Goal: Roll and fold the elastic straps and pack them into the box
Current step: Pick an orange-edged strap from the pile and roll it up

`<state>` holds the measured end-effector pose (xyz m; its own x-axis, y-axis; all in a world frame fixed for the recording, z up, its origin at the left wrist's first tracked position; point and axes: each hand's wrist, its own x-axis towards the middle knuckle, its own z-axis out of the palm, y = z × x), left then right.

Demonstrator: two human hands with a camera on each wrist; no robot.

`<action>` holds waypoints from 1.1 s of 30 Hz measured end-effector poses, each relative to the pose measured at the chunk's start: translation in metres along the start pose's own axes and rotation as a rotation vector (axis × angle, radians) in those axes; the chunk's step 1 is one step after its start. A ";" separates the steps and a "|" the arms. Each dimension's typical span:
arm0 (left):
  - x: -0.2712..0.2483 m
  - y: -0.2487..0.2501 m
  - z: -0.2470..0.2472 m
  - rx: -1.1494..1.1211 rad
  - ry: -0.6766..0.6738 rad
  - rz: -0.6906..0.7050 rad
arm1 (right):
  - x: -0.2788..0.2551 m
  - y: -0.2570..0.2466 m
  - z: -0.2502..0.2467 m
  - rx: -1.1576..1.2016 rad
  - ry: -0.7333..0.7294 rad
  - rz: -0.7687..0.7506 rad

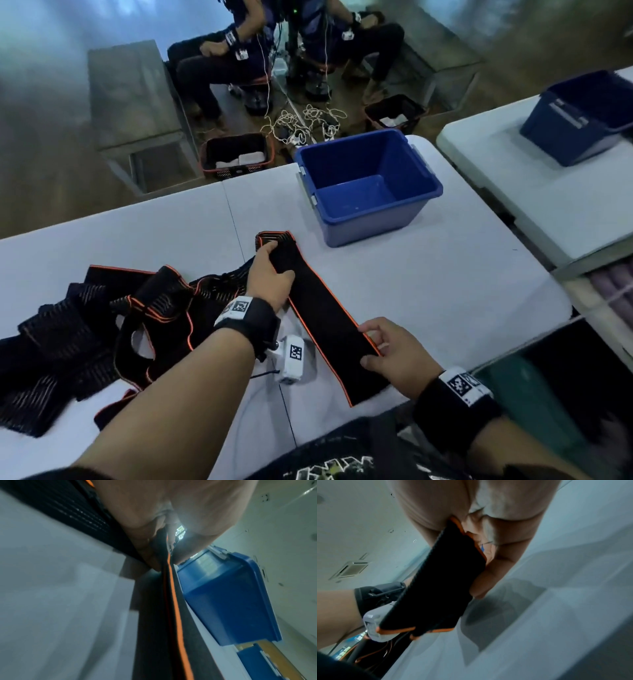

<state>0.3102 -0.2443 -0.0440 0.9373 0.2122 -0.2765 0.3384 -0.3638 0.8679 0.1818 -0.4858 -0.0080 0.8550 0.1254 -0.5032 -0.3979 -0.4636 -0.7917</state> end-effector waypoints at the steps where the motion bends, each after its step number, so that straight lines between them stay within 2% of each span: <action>1: 0.001 -0.004 -0.007 -0.001 0.017 -0.004 | 0.002 -0.002 0.006 0.002 0.002 -0.006; 7: 0.007 -0.032 -0.054 0.040 0.107 -0.018 | 0.016 -0.019 0.051 -0.108 -0.065 -0.050; 12: 0.013 -0.033 -0.069 0.112 0.079 0.034 | 0.018 -0.021 0.077 -0.195 -0.080 -0.080; 18: 0.035 -0.003 -0.057 0.221 0.014 0.182 | 0.019 -0.028 0.078 -0.100 0.033 -0.089; 21: 0.045 0.005 -0.055 0.234 -0.012 0.158 | 0.026 -0.034 0.071 -0.100 0.019 -0.073; 24: 0.044 0.000 -0.063 0.280 -0.012 0.092 | 0.032 -0.037 0.067 -0.222 -0.046 -0.045; 26: 0.027 -0.001 -0.068 0.360 0.021 0.127 | 0.034 -0.036 0.064 -0.308 -0.078 -0.054; 28: -0.002 -0.002 -0.070 0.429 0.042 0.223 | 0.036 -0.034 0.060 -0.343 -0.078 -0.079; 30: -0.040 -0.004 -0.068 0.434 0.020 0.269 | 0.038 -0.032 0.057 -0.351 -0.070 -0.100; 33: -0.091 -0.019 -0.059 0.401 -0.057 0.195 | 0.040 -0.032 0.051 -0.371 -0.074 -0.125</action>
<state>0.2139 -0.2032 -0.0106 0.9862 0.0584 -0.1552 0.1495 -0.7175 0.6803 0.2120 -0.4216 -0.0209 0.8575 0.2578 -0.4452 -0.1335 -0.7242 -0.6765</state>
